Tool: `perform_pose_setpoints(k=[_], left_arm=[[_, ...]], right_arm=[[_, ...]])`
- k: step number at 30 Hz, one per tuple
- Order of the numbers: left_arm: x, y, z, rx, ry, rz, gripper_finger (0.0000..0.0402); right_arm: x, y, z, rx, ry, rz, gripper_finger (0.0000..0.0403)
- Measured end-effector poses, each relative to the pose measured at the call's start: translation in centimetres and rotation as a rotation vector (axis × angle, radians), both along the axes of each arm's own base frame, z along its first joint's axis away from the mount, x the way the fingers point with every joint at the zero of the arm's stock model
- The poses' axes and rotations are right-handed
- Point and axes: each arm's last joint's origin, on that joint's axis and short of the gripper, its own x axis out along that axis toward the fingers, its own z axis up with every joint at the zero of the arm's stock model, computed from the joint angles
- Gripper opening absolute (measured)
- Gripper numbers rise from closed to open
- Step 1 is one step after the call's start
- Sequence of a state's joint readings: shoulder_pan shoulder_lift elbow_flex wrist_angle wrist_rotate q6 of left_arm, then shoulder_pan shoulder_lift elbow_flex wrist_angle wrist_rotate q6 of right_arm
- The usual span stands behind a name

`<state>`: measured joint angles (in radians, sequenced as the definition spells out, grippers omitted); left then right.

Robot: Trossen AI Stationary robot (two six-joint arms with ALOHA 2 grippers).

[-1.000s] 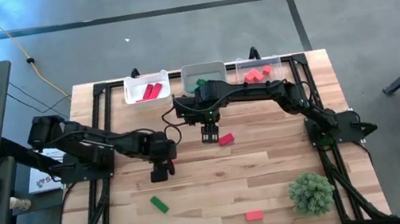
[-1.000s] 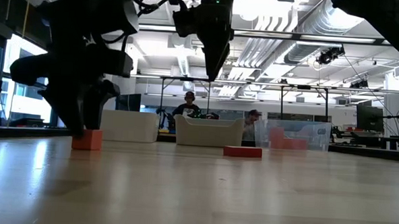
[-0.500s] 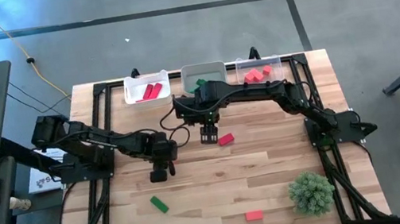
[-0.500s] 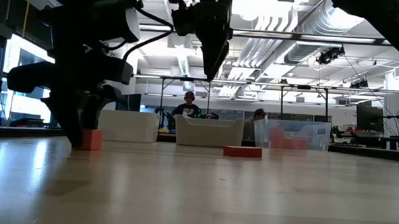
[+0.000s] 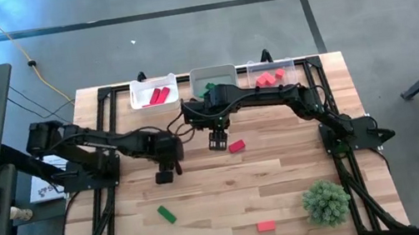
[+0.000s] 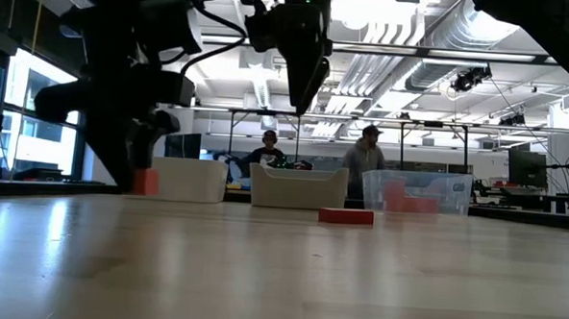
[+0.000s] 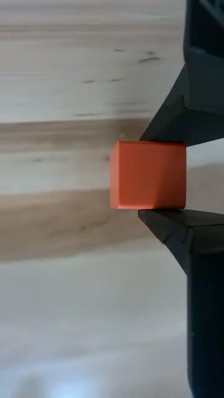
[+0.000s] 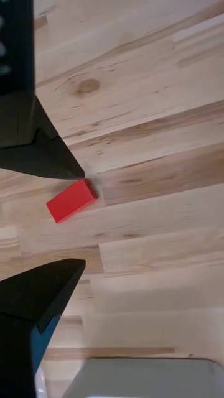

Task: Sort & place blocks by color
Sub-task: Put the top orange block into the transparent bin

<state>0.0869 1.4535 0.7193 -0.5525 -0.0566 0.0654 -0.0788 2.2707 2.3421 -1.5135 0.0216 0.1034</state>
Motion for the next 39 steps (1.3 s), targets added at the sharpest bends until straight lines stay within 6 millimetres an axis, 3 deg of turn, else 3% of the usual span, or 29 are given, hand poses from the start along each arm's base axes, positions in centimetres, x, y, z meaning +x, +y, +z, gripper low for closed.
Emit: perform_pose_setpoints(k=[14,25,39], left_arm=[[-2.6,3.0,4.6,0.076,-0.165,0.022,0.0110],[-4.9,4.2,7.5,0.156,-0.294,0.038,0.0110],[-7.0,4.6,10.0,0.231,-0.421,0.068,0.0110]], right_arm=[[0.8,-0.1,0.2,0.002,-0.090,-0.031,0.0209],[2.9,-1.0,1.0,0.015,-0.330,-0.029,0.0209],[5.1,-1.5,2.4,-0.080,-0.596,0.169,0.0209]])
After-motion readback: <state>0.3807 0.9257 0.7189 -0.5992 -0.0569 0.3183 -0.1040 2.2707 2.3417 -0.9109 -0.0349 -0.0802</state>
